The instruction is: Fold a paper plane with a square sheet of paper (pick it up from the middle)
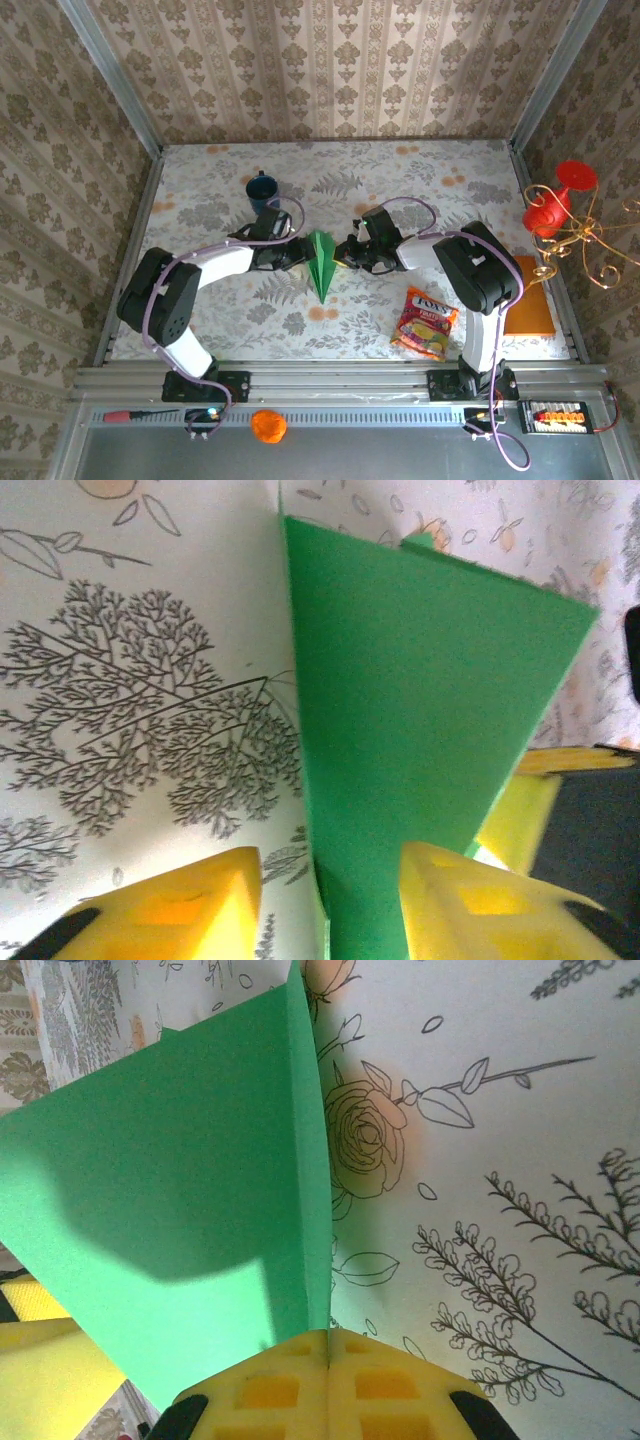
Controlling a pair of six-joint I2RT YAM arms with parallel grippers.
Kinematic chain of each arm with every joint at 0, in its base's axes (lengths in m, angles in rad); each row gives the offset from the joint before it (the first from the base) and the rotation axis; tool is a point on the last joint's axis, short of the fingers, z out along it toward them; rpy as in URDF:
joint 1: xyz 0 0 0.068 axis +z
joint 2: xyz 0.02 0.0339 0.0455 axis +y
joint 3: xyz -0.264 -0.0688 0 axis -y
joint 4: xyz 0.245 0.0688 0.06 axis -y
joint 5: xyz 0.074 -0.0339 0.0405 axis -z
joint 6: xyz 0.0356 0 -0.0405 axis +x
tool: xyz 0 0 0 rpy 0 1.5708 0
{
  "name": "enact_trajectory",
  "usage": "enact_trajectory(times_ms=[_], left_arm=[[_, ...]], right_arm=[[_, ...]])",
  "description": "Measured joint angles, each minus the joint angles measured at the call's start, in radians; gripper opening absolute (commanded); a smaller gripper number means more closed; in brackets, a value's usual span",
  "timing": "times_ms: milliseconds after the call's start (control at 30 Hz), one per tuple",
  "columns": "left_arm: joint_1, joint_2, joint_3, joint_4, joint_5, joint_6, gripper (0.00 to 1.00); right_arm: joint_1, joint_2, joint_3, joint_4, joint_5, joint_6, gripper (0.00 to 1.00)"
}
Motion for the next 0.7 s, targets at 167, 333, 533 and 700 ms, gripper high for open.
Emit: enact_trajectory(times_ms=[167, 333, 533, 700], left_arm=[[0.000, 0.001, 0.002, -0.005, -0.015, 0.004, 0.27], [0.000, 0.026, 0.019, -0.006, -0.010, 0.012, 0.17], [0.000, 0.041, 0.026, -0.012, -0.010, 0.031, 0.04], [0.013, 0.028, 0.027, -0.023, -0.013, 0.048, 0.00]], right_arm=[[0.000, 0.000, 0.000, 0.000, 0.000, 0.000, 0.01], [0.000, 0.000, 0.000, 0.000, -0.001, 0.000, 0.01], [-0.005, -0.006, 0.000, -0.001, -0.001, 0.000, 0.02], [-0.029, -0.058, -0.003, -0.008, -0.001, -0.001, 0.02]])
